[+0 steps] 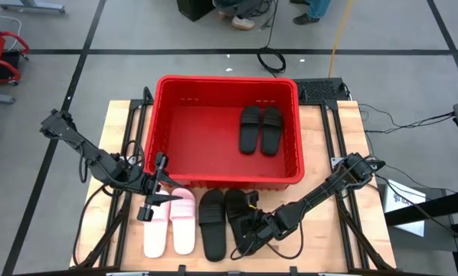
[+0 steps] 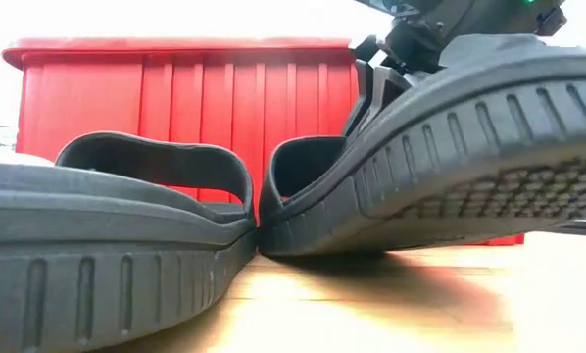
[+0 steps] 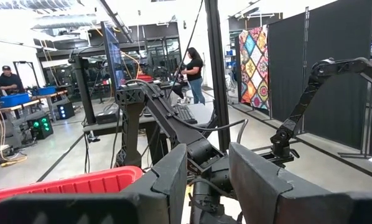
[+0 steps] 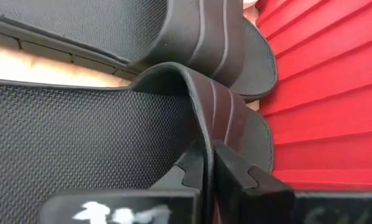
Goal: Pick and place slides into bin
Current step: Put the right black slide into the red bin
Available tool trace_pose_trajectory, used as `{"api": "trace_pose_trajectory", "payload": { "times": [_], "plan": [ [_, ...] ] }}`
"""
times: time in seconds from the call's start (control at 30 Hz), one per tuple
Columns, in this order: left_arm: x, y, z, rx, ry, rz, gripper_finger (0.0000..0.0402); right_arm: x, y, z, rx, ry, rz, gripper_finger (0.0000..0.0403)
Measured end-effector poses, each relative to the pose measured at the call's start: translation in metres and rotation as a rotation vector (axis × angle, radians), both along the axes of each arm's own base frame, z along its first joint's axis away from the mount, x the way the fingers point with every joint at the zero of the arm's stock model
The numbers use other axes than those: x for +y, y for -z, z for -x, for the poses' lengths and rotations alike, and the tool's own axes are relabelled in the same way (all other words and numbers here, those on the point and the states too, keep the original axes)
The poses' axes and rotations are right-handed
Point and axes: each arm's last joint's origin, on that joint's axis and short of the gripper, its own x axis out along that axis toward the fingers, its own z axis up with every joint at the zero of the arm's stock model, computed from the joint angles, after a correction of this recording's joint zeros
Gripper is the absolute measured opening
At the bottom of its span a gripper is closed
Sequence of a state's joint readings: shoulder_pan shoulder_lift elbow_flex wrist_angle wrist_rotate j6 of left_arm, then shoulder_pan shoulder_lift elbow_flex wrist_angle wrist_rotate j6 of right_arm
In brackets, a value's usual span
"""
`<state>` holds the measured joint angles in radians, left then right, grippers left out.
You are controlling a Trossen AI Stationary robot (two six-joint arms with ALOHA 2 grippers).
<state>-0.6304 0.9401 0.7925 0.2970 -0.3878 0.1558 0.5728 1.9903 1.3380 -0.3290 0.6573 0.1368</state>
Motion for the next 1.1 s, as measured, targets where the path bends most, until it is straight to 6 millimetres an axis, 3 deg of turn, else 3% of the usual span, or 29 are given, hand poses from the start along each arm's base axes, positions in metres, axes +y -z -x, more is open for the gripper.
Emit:
{"api": "trace_pose_trajectory", "payload": {
  "times": [0.43,1.1],
  "plan": [
    [0.000,0.000,0.000,0.000,0.000,-0.001,0.0127,0.003,-0.032,0.016,-0.008,0.012,-0.122,0.0008],
    [0.000,0.000,0.000,0.000,0.000,0.000,0.0127,0.006,-0.064,0.027,-0.061,-0.029,-0.215,0.0008]
  ]
}}
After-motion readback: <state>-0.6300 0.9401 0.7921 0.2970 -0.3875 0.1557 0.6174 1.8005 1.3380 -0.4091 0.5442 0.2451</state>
